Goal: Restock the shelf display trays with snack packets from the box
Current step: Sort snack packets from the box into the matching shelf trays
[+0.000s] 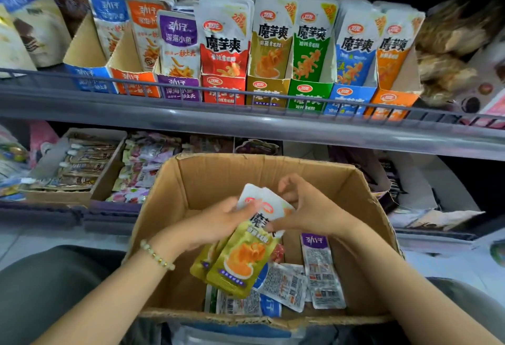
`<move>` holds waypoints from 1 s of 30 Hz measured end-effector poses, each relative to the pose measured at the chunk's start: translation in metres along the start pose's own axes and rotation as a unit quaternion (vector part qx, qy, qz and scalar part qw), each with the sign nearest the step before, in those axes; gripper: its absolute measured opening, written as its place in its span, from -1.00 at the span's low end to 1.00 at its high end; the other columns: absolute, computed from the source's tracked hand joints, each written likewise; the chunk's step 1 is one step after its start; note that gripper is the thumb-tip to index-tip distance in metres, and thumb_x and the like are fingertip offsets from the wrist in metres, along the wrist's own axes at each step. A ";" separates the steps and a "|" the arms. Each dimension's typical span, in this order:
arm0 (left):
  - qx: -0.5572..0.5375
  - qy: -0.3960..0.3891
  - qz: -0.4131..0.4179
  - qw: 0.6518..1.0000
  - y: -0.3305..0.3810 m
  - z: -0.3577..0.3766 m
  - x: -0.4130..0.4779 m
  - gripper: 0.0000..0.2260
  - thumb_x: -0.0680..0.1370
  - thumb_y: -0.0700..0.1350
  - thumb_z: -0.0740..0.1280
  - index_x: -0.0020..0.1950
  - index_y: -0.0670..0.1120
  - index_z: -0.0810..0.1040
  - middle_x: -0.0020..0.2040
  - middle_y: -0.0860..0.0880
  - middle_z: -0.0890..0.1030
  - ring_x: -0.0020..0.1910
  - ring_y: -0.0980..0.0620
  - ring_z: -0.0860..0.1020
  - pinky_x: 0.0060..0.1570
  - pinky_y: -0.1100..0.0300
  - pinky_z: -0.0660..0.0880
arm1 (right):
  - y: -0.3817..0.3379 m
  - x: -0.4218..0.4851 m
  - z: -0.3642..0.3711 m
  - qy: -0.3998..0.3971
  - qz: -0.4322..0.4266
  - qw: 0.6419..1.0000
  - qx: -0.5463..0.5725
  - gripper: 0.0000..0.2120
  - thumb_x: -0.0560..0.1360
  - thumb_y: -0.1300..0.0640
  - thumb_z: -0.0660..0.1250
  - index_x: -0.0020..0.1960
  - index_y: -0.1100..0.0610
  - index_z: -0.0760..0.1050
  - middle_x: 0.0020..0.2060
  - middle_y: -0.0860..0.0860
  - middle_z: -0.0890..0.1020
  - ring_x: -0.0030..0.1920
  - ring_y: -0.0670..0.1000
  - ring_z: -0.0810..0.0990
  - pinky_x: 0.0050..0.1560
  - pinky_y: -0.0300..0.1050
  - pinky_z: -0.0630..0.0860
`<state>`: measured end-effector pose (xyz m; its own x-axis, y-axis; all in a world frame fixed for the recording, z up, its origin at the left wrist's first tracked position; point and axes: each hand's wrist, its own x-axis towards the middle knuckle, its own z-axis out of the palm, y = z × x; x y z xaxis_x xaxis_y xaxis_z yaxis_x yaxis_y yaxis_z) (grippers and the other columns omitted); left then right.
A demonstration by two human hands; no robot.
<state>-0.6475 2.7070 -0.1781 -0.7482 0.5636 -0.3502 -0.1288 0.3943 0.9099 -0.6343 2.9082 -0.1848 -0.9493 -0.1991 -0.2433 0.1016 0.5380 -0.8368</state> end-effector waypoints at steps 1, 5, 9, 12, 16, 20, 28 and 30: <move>0.006 -0.008 0.025 1.000 -0.002 0.002 0.002 -0.87 0.59 -0.05 0.25 0.10 0.03 0.54 0.03 0.12 0.64 -0.06 0.34 0.59 -0.06 0.45 0.46 | 0.000 0.001 0.005 0.035 -0.005 0.999 0.039 -0.42 0.23 0.17 0.63 0.03 0.01 0.30 -0.05 0.13 0.66 -0.08 0.03 0.66 -0.12 -0.03 0.60; -0.090 0.077 0.067 0.991 -0.006 0.001 0.007 -0.76 0.53 -0.19 0.36 0.17 0.03 0.48 0.03 0.12 0.64 -0.04 0.26 0.61 -0.13 0.42 0.49 | -0.005 0.001 0.027 0.108 0.038 0.966 0.233 -0.57 0.41 0.10 0.48 0.18 0.11 0.38 0.11 0.15 0.64 0.04 0.03 0.65 -0.01 -0.07 0.60; -0.209 0.156 0.050 0.964 -0.005 0.008 0.010 -0.78 0.57 -0.12 0.29 0.21 0.01 0.44 0.07 0.03 0.66 -0.02 0.09 0.65 0.00 0.15 0.59 | -0.013 -0.004 0.049 -0.020 0.079 0.932 0.352 -0.68 0.59 0.00 0.23 0.28 0.13 0.43 0.08 0.10 0.68 0.08 0.07 0.66 0.12 -0.04 0.58; -0.201 0.160 0.071 0.964 -0.006 0.009 0.010 -0.78 0.57 -0.03 0.27 0.20 0.09 0.40 0.04 0.08 0.66 -0.03 0.09 0.66 -0.04 0.12 0.60 | -0.016 -0.005 0.056 0.034 0.036 0.930 0.364 -0.74 0.61 0.07 0.19 0.27 0.12 0.43 0.06 0.09 0.68 0.06 0.06 0.67 0.07 -0.07 0.60; -0.070 0.095 0.074 0.990 -0.013 0.015 0.013 -0.75 0.54 0.06 0.27 0.18 0.16 0.31 0.08 0.11 0.62 -0.02 0.22 0.63 -0.04 0.26 0.58 | -0.017 0.000 0.045 0.126 -0.020 0.919 0.374 -0.75 0.62 0.11 0.16 0.29 0.06 0.41 0.10 0.04 0.67 0.09 0.03 0.66 0.14 -0.03 0.57; -0.017 0.074 0.085 0.994 -0.021 0.018 0.017 -0.64 0.50 0.19 0.19 0.26 0.33 0.19 0.19 0.22 0.54 0.14 0.27 0.54 0.17 0.11 0.53 | -0.012 0.000 0.051 0.151 -0.012 0.930 0.335 -0.76 0.63 0.09 0.15 0.29 0.02 0.39 0.09 0.00 0.67 0.08 -0.02 0.65 0.16 -0.02 0.55; 0.019 0.039 0.120 0.992 -0.005 0.001 0.014 -0.61 0.51 0.13 0.19 0.28 0.36 0.13 0.23 0.20 0.49 0.10 0.19 0.58 -0.21 0.24 0.56 | -0.021 -0.003 -0.001 0.128 -0.138 0.966 0.179 -0.21 0.46 0.39 0.37 0.49 -0.05 0.06 0.17 0.02 0.60 0.14 -0.01 0.63 0.09 -0.11 0.59; 0.051 0.037 0.128 0.990 0.002 -0.005 0.013 -0.59 0.55 0.10 0.20 0.32 0.35 0.12 0.26 0.18 0.48 0.12 0.19 0.56 -0.19 0.23 0.57 | -0.031 -0.007 -0.016 0.115 -0.159 0.967 0.162 -0.07 0.40 0.41 0.42 0.50 -0.14 0.00 0.18 0.01 0.57 0.13 0.00 0.64 0.03 -0.12 0.62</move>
<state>-0.6604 2.7117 -0.1793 -0.7945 0.6006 -0.0903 0.1347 0.3192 0.9380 -0.6356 2.9062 -0.1491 -0.9852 -0.1044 0.1362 -0.1540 0.1872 -0.9702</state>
